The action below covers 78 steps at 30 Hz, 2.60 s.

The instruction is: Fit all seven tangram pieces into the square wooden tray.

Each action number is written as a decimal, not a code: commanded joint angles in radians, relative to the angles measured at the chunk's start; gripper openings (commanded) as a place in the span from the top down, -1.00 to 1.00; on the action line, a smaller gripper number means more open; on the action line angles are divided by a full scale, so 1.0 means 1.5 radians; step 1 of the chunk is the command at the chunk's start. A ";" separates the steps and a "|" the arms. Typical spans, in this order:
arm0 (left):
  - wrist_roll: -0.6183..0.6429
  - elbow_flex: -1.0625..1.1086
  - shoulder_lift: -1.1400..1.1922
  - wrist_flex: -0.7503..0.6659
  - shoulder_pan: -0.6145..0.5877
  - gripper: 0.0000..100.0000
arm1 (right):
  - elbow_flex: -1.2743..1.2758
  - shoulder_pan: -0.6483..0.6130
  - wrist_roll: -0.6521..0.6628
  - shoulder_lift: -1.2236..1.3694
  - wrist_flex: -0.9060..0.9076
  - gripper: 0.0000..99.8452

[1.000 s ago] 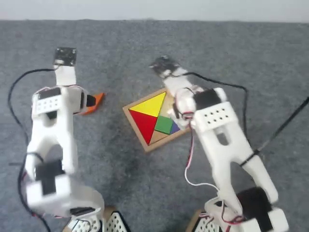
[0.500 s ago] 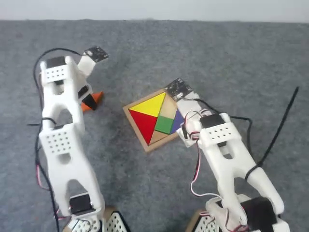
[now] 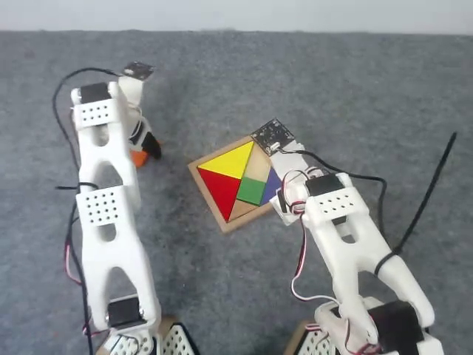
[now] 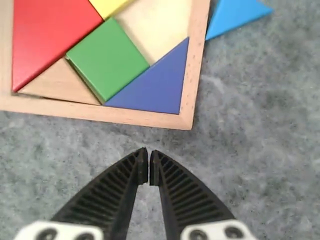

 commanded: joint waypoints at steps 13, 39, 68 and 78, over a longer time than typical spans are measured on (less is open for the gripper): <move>0.159 0.170 -0.100 0.025 0.015 0.84 | -0.004 -0.001 -0.005 -0.035 -0.013 0.95; 0.462 0.737 -0.628 -0.074 0.167 0.97 | -0.023 0.077 -0.074 -0.065 -0.012 0.95; 0.797 0.319 -0.308 -0.154 0.464 0.97 | -0.024 0.259 -0.233 -0.167 -0.018 0.95; 0.797 0.004 -0.087 0.005 0.452 0.97 | -0.024 0.258 -0.231 -0.166 -0.018 0.95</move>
